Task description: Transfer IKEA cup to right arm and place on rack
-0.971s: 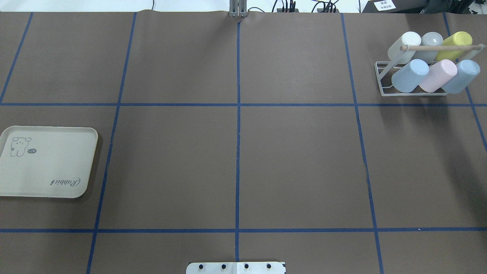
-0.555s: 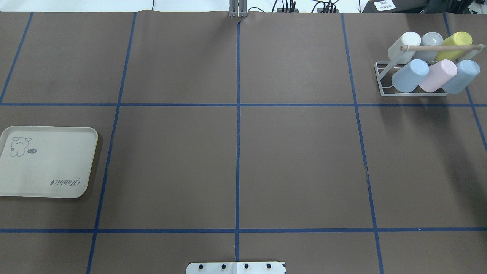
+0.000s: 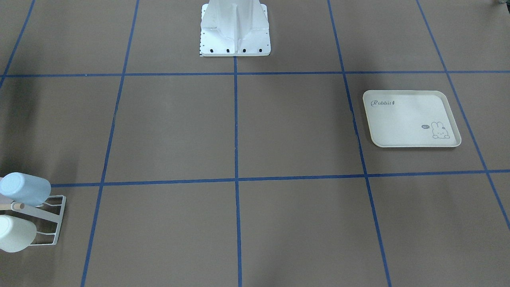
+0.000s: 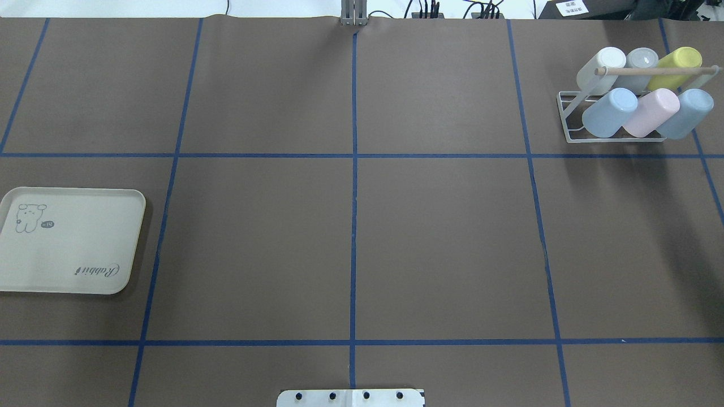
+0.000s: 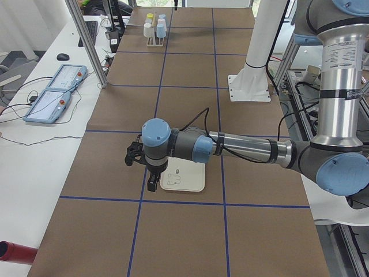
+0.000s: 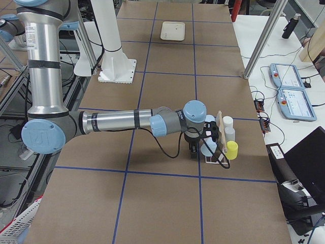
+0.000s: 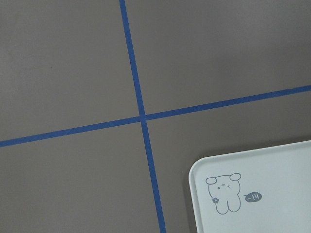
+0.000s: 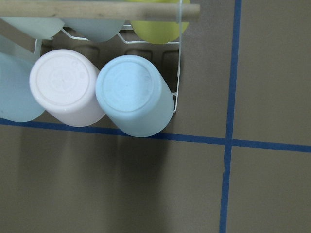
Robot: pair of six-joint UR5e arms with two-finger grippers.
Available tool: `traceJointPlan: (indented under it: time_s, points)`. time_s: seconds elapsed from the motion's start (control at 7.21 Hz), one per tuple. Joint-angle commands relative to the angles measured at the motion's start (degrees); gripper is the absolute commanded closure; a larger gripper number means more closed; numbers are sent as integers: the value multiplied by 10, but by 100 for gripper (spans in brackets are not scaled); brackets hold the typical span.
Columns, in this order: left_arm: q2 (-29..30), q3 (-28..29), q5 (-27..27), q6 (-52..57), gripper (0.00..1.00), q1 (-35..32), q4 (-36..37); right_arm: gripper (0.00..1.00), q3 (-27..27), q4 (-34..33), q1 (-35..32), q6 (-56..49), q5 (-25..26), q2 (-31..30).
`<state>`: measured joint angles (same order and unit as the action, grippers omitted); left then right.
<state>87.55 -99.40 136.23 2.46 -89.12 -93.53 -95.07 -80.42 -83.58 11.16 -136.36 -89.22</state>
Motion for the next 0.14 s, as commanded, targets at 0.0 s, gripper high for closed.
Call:
traceJointPlan:
  time_s: [0.0]
  points:
    - [0,-1,-1,-1,0,0,-1,1,1,0,0,0,0,1]
